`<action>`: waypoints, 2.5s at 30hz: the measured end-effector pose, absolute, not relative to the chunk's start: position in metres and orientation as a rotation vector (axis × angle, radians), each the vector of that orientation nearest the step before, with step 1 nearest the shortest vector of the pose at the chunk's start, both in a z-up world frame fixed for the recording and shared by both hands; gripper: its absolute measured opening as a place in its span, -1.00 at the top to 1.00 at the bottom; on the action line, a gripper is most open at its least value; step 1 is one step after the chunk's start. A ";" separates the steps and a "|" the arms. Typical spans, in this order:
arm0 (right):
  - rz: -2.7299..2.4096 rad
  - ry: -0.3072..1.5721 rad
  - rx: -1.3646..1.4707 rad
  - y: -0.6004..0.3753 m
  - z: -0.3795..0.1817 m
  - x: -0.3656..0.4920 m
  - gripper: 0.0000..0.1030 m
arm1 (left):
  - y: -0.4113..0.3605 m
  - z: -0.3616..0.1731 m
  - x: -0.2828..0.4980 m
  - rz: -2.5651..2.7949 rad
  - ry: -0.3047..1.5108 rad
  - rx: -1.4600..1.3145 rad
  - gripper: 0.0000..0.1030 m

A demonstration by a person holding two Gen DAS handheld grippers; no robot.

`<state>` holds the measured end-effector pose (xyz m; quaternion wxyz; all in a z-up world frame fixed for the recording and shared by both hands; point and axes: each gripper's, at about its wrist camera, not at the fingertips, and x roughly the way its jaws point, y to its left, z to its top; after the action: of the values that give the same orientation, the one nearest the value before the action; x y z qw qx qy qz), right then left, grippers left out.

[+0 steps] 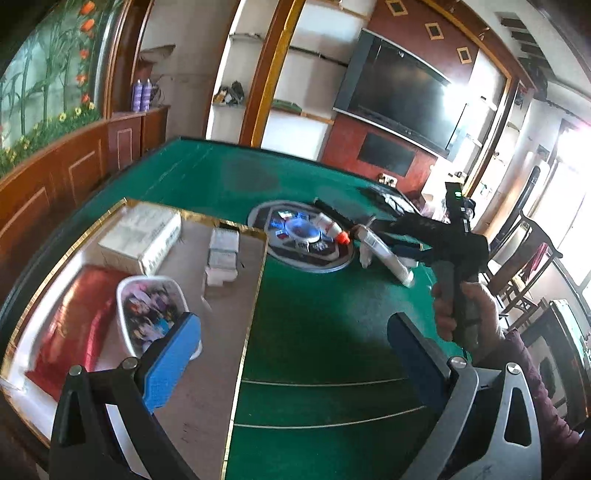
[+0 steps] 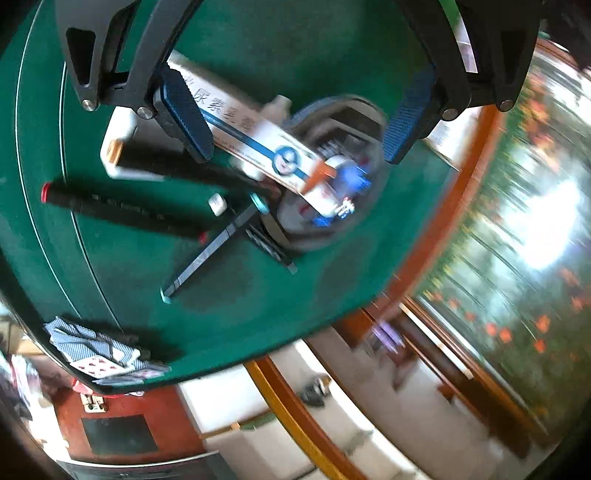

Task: Organize objects
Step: 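Move both grippers back over the remaining items on the table, then grasp the white ointment box with the left gripper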

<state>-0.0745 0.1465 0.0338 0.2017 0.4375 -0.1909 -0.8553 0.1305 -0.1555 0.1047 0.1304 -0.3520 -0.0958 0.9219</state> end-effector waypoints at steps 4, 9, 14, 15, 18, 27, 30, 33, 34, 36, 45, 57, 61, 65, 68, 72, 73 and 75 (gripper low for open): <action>-2.013 -0.543 1.278 0.120 0.020 -0.058 -0.88 | -0.154 0.098 0.129 2.653 -0.285 -1.053 -0.96; -2.038 -0.566 1.109 0.123 0.053 -0.023 -0.89 | -0.151 0.096 0.121 2.658 -0.268 -1.078 -0.96; -2.277 -0.815 1.054 0.183 0.050 -0.015 -0.91 | -0.111 0.094 0.103 2.614 -0.083 -1.100 -0.96; -2.278 -0.875 1.043 0.193 0.051 -0.018 -0.91 | -0.094 0.094 0.098 2.602 0.021 -1.092 -0.96; -2.281 -1.082 0.976 0.228 0.048 -0.016 -0.91 | -0.043 0.089 0.081 2.557 0.294 -1.032 -0.96; -2.288 -1.363 0.921 0.284 0.040 -0.004 -0.95 | 0.056 0.047 0.018 2.473 0.648 -1.018 -0.96; -2.290 -1.351 0.925 0.283 0.043 -0.004 -0.95 | 0.069 0.033 0.006 2.427 0.715 -1.018 -0.96; -2.288 -1.334 0.926 0.278 0.043 -0.007 -0.95 | 0.076 0.019 -0.001 2.370 0.757 -1.059 -0.87; -2.287 -1.328 0.926 0.277 0.044 -0.007 -0.95 | 0.077 0.016 0.000 2.352 0.750 -1.076 -0.81; -2.289 -1.318 0.928 0.274 0.042 -0.009 -0.95 | 0.073 0.018 0.000 2.320 0.657 -1.110 -0.19; -2.321 -1.290 0.968 0.268 0.038 -0.011 -0.95 | 0.065 0.019 0.019 2.299 0.585 -1.183 0.23; -2.387 -1.230 1.019 0.262 0.034 -0.014 -0.95 | 0.080 0.012 0.017 2.345 0.539 -1.097 0.40; -2.433 -1.164 1.037 0.254 0.036 -0.013 -0.95 | 0.072 0.019 0.031 2.330 0.490 -1.101 0.45; -2.479 -1.064 1.043 0.242 0.041 -0.013 -0.95 | 0.035 0.043 0.050 2.371 0.328 -1.079 0.44; -2.508 -0.966 1.064 0.228 0.043 -0.012 -0.95 | -0.001 0.064 0.070 2.402 0.192 -1.050 0.44; -2.526 -0.780 1.090 0.197 0.048 -0.010 -0.95 | -0.051 0.089 0.097 2.461 0.069 -0.995 0.44; -2.509 -0.730 1.105 0.185 0.047 -0.010 -0.95 | -0.065 0.092 0.103 2.468 0.032 -0.992 0.44; -2.492 -0.677 1.160 0.168 0.044 -0.013 -0.95 | -0.082 0.096 0.111 2.478 -0.006 -0.988 0.43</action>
<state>-0.0133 0.1683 0.0439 0.1547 0.4047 -0.2361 -0.8698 0.1106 -0.0818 0.0961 0.2349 -0.3602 -0.0022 0.9028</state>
